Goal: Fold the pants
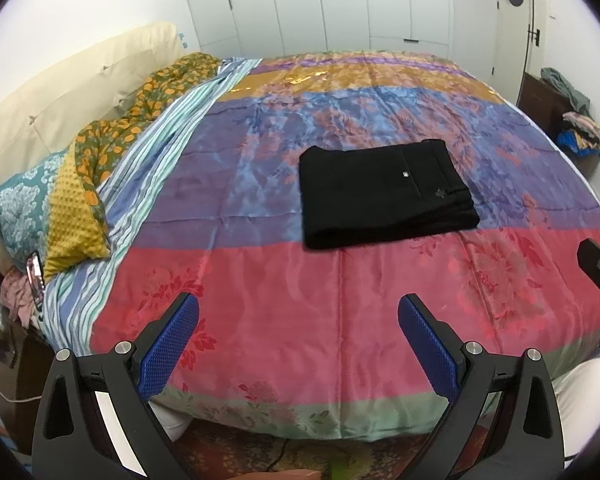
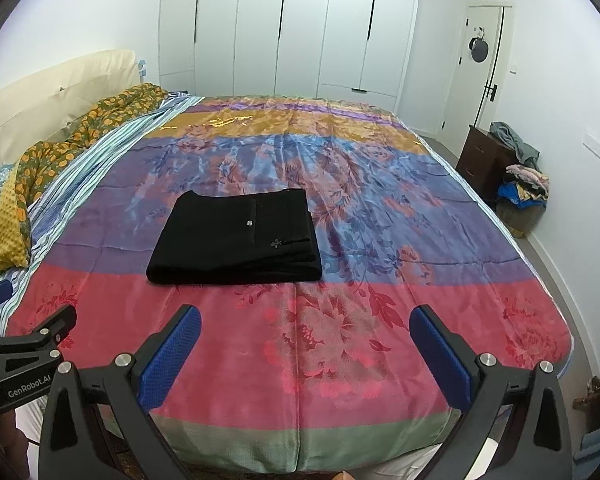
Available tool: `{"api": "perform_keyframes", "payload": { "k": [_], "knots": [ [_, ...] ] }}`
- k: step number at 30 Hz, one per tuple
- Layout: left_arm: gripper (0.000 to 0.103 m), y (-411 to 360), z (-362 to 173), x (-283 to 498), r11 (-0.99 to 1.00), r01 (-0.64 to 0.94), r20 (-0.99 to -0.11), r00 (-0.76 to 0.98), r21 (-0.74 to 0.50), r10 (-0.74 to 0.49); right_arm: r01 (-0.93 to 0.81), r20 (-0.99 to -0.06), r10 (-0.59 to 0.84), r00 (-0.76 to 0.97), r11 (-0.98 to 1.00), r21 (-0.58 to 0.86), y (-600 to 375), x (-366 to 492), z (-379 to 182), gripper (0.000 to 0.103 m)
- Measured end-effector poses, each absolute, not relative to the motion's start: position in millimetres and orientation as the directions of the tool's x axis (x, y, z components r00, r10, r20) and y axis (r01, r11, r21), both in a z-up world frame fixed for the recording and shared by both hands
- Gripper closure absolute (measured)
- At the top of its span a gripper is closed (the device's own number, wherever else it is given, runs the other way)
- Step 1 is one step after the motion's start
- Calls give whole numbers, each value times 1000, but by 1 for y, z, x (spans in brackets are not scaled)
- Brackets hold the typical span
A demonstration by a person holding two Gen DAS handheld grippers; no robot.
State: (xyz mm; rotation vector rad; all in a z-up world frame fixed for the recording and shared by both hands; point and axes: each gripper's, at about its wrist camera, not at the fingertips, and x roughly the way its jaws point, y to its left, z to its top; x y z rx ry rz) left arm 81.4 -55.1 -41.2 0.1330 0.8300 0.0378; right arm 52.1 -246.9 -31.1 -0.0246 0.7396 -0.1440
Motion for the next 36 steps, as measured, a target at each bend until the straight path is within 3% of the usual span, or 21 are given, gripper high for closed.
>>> {"api": "perform_keyframes", "payload": {
  "k": [36],
  "knots": [
    [3,-59,-35,83,989,25,-727,681,144,88,111,-674,-133,727,991,-75,-246,53,-27,0]
  ]
}}
